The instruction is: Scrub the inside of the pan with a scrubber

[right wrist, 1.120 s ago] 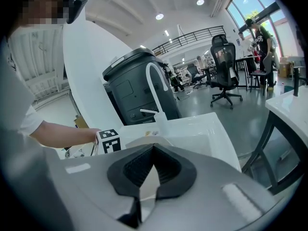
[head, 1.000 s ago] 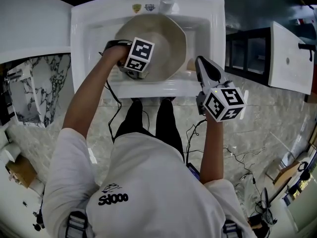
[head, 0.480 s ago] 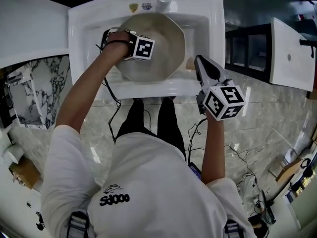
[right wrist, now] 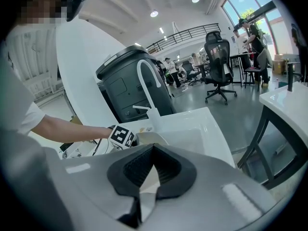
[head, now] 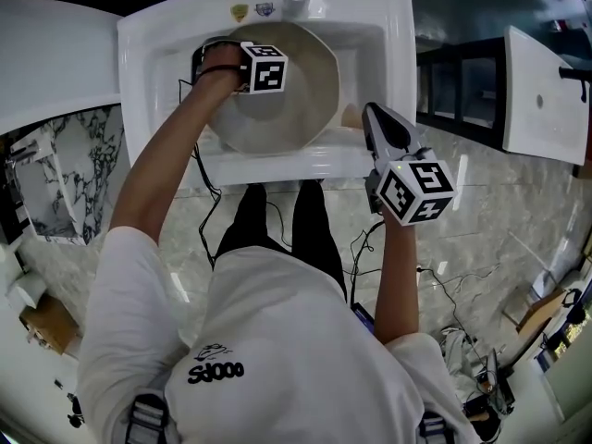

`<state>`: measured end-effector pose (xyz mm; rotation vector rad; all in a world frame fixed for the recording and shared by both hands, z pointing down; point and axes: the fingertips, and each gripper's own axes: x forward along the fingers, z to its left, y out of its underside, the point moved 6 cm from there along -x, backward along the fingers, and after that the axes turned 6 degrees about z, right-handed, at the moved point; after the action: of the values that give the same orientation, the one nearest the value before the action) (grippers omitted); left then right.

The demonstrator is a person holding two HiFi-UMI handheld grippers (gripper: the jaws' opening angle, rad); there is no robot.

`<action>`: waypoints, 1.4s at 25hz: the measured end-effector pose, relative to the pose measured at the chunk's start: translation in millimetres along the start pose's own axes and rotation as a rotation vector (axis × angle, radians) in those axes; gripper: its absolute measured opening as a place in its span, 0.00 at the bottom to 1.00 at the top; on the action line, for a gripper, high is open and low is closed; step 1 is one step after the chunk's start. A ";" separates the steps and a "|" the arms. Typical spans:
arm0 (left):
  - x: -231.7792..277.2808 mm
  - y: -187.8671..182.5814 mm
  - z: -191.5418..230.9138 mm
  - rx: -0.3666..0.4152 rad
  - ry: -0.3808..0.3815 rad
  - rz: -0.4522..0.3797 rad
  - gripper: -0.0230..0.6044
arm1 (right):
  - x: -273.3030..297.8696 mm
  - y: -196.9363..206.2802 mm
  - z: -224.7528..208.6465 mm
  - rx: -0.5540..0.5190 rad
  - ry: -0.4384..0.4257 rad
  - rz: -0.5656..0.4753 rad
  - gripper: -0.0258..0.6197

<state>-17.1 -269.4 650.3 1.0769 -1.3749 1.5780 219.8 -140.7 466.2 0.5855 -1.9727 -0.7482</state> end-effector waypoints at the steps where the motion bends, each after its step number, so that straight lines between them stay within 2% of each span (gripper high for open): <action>1: -1.5 -3.7 2.6 -0.001 -0.007 -0.026 0.13 | 0.5 0.5 0.1 -0.001 -0.003 0.002 0.05; 9: -8.2 -31.6 9.4 -0.012 -0.033 -0.116 0.13 | 2.6 5.1 -0.4 0.003 -0.016 0.011 0.05; 14: -17.0 -54.3 2.6 -0.005 -0.023 -0.205 0.13 | 3.8 7.8 -1.0 0.007 -0.020 0.015 0.05; 21: -30.0 -79.5 -26.8 0.103 -0.017 -0.307 0.13 | 5.3 9.7 5.1 0.016 -0.027 0.010 0.05; 25: -34.2 -83.3 -55.7 0.188 0.022 -0.341 0.13 | 7.7 8.5 11.0 0.012 -0.041 0.008 0.05; 30: -33.8 -80.3 -95.7 0.322 0.070 -0.357 0.13 | 10.3 8.9 14.8 0.007 -0.047 0.011 0.05; 35: -28.2 -67.1 -121.1 0.382 0.120 -0.347 0.13 | 12.5 9.8 21.3 0.002 -0.053 0.013 0.05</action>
<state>42.0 -141.5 639.5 1.3382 -0.7706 1.6440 194.3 -136.3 472.1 0.5585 -2.0243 -0.7615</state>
